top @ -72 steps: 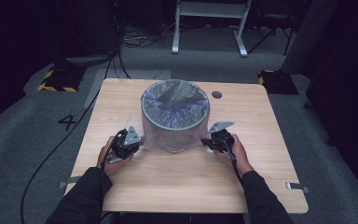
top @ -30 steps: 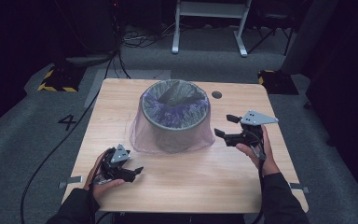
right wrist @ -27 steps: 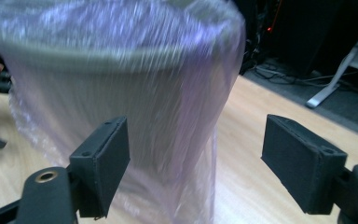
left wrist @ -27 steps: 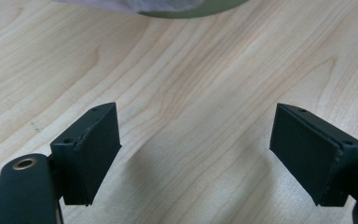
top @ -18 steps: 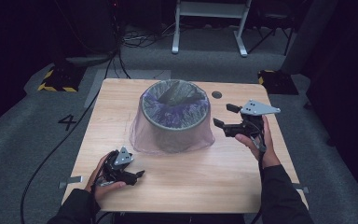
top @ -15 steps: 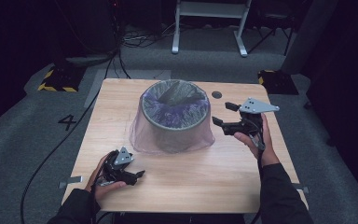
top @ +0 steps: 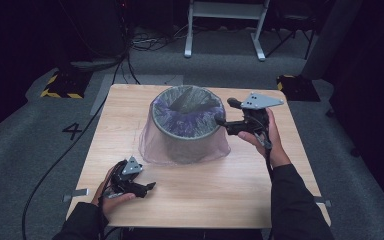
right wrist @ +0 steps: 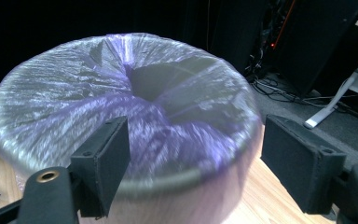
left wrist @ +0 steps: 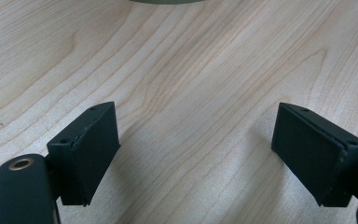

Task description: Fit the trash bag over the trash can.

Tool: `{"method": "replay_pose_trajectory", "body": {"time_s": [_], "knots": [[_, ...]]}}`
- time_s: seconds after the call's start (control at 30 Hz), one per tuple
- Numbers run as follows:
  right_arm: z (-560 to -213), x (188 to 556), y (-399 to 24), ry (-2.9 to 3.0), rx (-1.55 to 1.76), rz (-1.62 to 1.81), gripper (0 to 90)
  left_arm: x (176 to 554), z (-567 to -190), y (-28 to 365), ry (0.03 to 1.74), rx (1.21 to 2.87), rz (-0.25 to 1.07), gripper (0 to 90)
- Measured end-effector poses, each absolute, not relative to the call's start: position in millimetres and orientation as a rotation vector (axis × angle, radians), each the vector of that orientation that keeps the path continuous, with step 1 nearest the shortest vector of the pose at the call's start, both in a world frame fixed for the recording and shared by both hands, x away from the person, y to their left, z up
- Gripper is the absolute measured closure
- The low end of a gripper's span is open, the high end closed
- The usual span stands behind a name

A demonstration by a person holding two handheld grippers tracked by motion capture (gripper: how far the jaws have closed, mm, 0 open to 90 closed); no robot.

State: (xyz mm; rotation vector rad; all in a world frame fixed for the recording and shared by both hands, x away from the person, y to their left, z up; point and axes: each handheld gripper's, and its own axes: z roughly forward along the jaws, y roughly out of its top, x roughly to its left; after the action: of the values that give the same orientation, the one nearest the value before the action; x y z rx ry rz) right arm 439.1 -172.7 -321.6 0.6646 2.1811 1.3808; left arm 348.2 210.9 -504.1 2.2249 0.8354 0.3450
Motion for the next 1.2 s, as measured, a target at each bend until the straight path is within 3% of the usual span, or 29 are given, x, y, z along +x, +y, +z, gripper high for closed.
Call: {"method": "replay_pose_trajectory", "body": {"time_s": [1.2], "knots": [[-326, 479, -102, 2.372, 0.643, 1.26, 20.5, 349, -504, 210, 0.832, 2.223, 0.337, 14.3]]}}
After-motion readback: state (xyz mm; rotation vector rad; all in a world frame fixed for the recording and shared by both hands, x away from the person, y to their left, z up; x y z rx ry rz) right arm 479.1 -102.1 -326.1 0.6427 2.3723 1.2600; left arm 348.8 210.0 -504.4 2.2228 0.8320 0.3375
